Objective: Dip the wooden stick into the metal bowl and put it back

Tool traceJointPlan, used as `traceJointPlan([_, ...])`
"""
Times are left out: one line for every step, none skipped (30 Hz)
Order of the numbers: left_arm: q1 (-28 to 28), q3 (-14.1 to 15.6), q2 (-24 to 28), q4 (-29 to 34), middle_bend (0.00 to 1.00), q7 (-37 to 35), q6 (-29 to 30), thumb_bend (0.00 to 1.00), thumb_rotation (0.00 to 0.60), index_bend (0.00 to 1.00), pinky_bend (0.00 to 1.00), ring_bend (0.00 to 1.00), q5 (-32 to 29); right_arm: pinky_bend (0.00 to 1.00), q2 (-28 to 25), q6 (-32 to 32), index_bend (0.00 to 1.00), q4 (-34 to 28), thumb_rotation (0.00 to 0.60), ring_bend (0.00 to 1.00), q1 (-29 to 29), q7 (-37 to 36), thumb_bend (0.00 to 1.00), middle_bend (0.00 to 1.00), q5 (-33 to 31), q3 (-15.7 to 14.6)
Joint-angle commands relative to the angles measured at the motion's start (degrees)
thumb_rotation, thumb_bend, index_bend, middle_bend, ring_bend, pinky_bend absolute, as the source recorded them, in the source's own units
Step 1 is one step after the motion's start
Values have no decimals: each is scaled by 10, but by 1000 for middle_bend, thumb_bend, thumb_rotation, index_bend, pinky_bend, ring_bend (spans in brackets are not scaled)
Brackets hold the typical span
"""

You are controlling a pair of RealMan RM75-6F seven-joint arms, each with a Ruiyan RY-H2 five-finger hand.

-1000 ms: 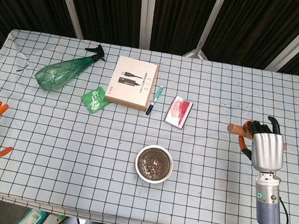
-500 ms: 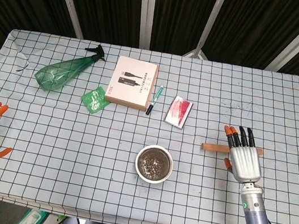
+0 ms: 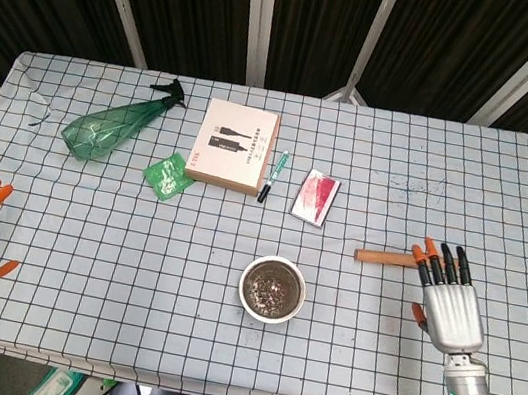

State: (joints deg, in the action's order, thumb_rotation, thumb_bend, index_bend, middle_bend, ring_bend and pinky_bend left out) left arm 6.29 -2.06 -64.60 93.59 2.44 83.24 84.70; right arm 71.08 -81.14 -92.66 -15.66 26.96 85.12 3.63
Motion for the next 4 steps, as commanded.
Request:
traceJointPlan([-1, 0, -3, -4, 0, 5, 5, 95, 600, 0, 0, 0, 2, 0, -37, -51, 0, -9, 600, 0, 46, -46, 300, 3, 21, -25])
traceJointPlan([-2, -1, -4, -5, 0, 7, 7, 95, 600, 0, 0, 0, 3, 0, -45, -61, 0, -15, 600, 0, 58, -61, 300, 0, 19, -30])
traceJointPlan([-2, -1, -5, -6, 0, 9, 9, 95, 600, 0, 0, 0, 5, 0, -50, -66, 0, -17, 600, 0, 64, -70, 299, 0, 19, -32])
traceJointPlan([-2, -1, -6, -9, 0, 13, 12, 95, 600, 0, 0, 0, 9, 0, -56, -75, 0, -20, 600, 0, 74, -82, 300, 0, 19, -35])
